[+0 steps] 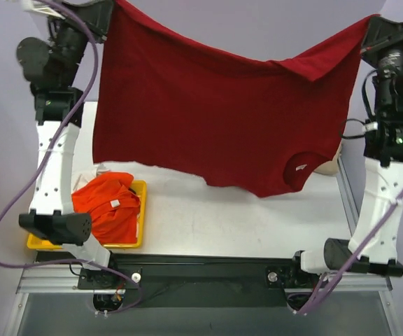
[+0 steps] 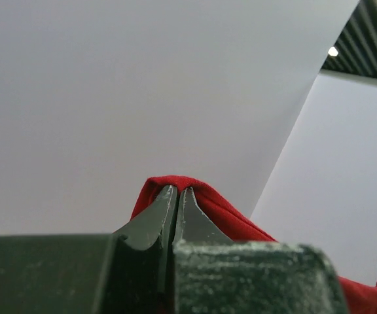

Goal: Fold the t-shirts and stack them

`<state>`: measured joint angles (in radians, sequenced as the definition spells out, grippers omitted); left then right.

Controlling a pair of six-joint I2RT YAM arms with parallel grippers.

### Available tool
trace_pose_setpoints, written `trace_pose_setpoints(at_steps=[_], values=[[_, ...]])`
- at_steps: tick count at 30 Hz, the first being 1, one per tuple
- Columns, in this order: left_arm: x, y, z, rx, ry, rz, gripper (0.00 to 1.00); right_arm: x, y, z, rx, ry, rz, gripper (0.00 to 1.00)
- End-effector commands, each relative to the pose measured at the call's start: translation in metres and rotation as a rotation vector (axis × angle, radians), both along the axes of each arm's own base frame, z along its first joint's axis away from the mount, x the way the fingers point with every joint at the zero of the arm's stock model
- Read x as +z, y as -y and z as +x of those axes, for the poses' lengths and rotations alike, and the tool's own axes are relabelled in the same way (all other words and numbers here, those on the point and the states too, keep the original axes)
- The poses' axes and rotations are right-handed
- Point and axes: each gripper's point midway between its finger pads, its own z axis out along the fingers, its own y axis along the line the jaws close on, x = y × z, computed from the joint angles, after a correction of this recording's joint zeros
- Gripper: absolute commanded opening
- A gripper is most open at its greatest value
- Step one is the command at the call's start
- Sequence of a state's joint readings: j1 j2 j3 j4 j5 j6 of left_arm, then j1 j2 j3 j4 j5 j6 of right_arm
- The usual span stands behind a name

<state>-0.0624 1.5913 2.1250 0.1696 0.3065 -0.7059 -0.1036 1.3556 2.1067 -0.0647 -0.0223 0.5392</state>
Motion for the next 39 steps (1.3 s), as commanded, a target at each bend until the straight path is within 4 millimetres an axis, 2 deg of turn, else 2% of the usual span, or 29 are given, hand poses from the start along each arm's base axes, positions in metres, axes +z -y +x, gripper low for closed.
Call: trace_pose_setpoints(at_steps=[1,2,4,5,6,8,10,11,13,16,17,18,19,20,21,22,23,25,27,28,29,30,31,33,34,37,39], values=[[-0.077,0.016,0.069,-0.068,-0.204,0.037,0.00,-0.063,0.007,0.064,-0.012,-0.188,-0.019,0.00],[-0.100,0.021,0.085,-0.070,-0.246,0.061,0.00,-0.082,0.009,0.078,-0.014,-0.242,-0.029,0.00],[-0.128,0.025,0.102,-0.087,-0.309,0.072,0.00,-0.108,0.011,0.094,-0.016,-0.314,-0.034,0.00],[-0.142,0.026,0.111,-0.091,-0.339,0.077,0.00,-0.125,0.011,0.104,-0.010,-0.366,-0.032,0.00],[-0.148,0.027,0.115,-0.098,-0.357,0.075,0.00,-0.133,0.009,0.107,0.002,-0.388,-0.038,0.00],[-0.153,0.031,0.116,-0.117,-0.370,0.077,0.00,-0.145,0.006,0.112,0.021,-0.425,-0.031,0.00],[-0.148,0.032,0.112,-0.121,-0.362,0.073,0.00,-0.144,0.003,0.108,0.030,-0.421,-0.027,0.00],[-0.139,0.031,0.105,-0.118,-0.343,0.071,0.00,-0.143,0.000,0.105,0.033,-0.418,-0.028,0.00],[-0.129,0.027,0.098,-0.102,-0.329,0.060,0.00,-0.134,0.001,0.098,0.022,-0.397,-0.032,0.00],[-0.106,0.018,0.080,-0.108,-0.305,-0.019,0.00,-0.110,-0.001,0.077,0.015,-0.333,-0.037,0.00],[-0.090,0.013,0.065,-0.110,-0.267,-0.038,0.00,-0.103,-0.001,0.071,0.007,-0.313,-0.033,0.00],[-0.089,0.012,0.061,-0.115,-0.263,-0.056,0.00,-0.097,-0.001,0.065,0.004,-0.296,-0.035,0.00],[-0.076,0.010,0.052,-0.119,-0.226,-0.088,0.00,-0.091,-0.001,0.059,-0.003,-0.280,-0.034,0.00],[-0.058,0.007,0.033,-0.117,-0.178,-0.099,0.00,-0.077,-0.001,0.045,-0.011,-0.237,-0.032,0.00],[-0.052,0.006,0.025,-0.115,-0.156,-0.107,0.00,-0.071,-0.002,0.039,-0.009,-0.218,-0.034,0.00],[-0.039,0.003,0.013,-0.106,-0.110,-0.115,0.00,-0.060,0.002,0.023,-0.039,-0.181,-0.025,0.00],[-0.023,0.000,-0.008,-0.096,-0.059,-0.118,0.00,-0.050,0.006,0.013,-0.063,-0.142,-0.018,0.00],[-0.003,-0.009,-0.037,-0.060,0.015,-0.134,0.00,-0.036,0.008,-0.012,-0.088,-0.079,-0.011,0.00],[0.008,-0.017,-0.055,-0.030,0.054,-0.148,0.00,-0.020,0.015,-0.033,-0.134,-0.014,-0.008,0.00],[0.013,-0.024,-0.061,0.003,0.074,-0.162,0.00,-0.011,0.017,-0.050,-0.152,0.023,-0.007,0.00],[0.024,-0.028,-0.081,0.022,0.113,-0.170,0.00,-0.006,0.018,-0.059,-0.165,0.038,-0.012,0.00],[0.029,-0.033,-0.090,0.043,0.133,-0.179,0.00,0.004,0.021,-0.069,-0.189,0.074,-0.020,0.00],[0.041,-0.041,-0.113,0.083,0.189,-0.197,0.00,0.012,0.022,-0.083,-0.201,0.104,-0.023,0.00],[0.046,-0.050,-0.128,0.132,0.221,-0.209,0.00,0.024,0.024,-0.100,-0.228,0.145,-0.036,0.00],[0.054,-0.056,-0.145,0.173,0.257,-0.214,0.00,0.030,0.026,-0.111,-0.244,0.168,-0.039,0.00],[0.065,-0.064,-0.169,0.227,0.311,-0.209,0.00,0.043,0.029,-0.131,-0.279,0.212,-0.055,0.00],[0.070,-0.065,-0.177,0.236,0.328,-0.207,0.00,0.049,0.030,-0.139,-0.292,0.238,-0.062,0.00]])
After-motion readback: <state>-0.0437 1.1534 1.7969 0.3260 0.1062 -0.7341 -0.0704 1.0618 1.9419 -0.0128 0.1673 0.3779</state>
